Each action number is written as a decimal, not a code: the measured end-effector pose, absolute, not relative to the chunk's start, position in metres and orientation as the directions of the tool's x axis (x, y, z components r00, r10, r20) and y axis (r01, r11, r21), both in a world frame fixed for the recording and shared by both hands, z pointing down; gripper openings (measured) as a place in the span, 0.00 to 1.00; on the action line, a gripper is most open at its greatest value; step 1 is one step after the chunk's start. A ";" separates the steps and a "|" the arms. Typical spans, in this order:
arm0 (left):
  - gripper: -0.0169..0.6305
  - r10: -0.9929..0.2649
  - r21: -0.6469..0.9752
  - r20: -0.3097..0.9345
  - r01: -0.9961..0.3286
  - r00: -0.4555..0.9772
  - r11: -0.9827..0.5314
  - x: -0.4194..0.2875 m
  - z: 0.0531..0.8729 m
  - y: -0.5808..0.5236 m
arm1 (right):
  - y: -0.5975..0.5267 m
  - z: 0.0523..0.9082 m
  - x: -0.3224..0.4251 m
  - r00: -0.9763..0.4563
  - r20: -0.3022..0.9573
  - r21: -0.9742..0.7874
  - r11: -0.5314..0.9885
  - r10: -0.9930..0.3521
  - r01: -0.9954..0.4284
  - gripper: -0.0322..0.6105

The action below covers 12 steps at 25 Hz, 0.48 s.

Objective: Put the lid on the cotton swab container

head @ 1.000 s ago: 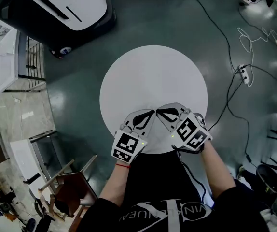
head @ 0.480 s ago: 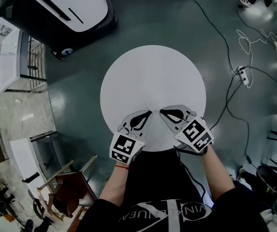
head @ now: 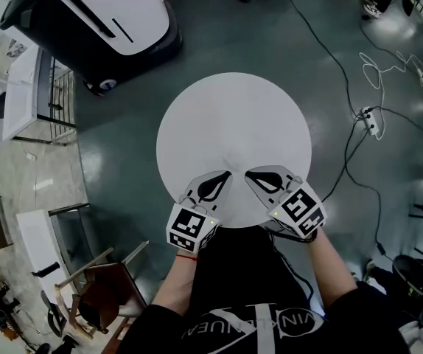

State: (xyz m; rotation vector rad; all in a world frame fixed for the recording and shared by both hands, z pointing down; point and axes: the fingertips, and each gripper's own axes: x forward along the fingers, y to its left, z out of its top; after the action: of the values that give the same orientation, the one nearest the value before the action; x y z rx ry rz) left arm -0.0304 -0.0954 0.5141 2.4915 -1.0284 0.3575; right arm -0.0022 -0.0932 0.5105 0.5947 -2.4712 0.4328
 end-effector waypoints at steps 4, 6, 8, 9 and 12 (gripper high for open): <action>0.04 -0.627 0.284 0.362 -0.722 0.690 -0.631 -0.032 0.503 -0.088 | -0.085 0.498 -0.002 -0.758 0.559 -0.176 0.846 -0.335 -0.504 0.05; 0.04 -0.636 0.286 0.349 -0.725 0.688 -0.627 -0.032 0.497 -0.085 | -0.080 0.492 -0.001 -0.762 0.549 -0.173 0.846 -0.342 -0.504 0.05; 0.04 -0.645 0.288 0.339 -0.728 0.685 -0.623 -0.032 0.492 -0.081 | -0.076 0.486 0.001 -0.766 0.538 -0.170 0.845 -0.352 -0.507 0.05; 0.04 -0.648 0.289 0.334 -0.729 0.684 -0.621 -0.032 0.489 -0.079 | -0.074 0.483 0.001 -0.768 0.532 -0.170 0.843 -0.357 -0.510 0.05; 0.04 -0.658 0.292 0.325 -0.734 0.679 -0.614 -0.032 0.483 -0.073 | -0.069 0.475 0.005 -0.767 0.519 -0.165 0.836 -0.378 -0.523 0.05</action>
State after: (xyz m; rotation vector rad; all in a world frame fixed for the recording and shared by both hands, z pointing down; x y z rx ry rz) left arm -0.0319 -0.0731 0.4831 2.4924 -1.0863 0.2596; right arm 0.0046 -0.0688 0.4749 0.6648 -2.5389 0.4154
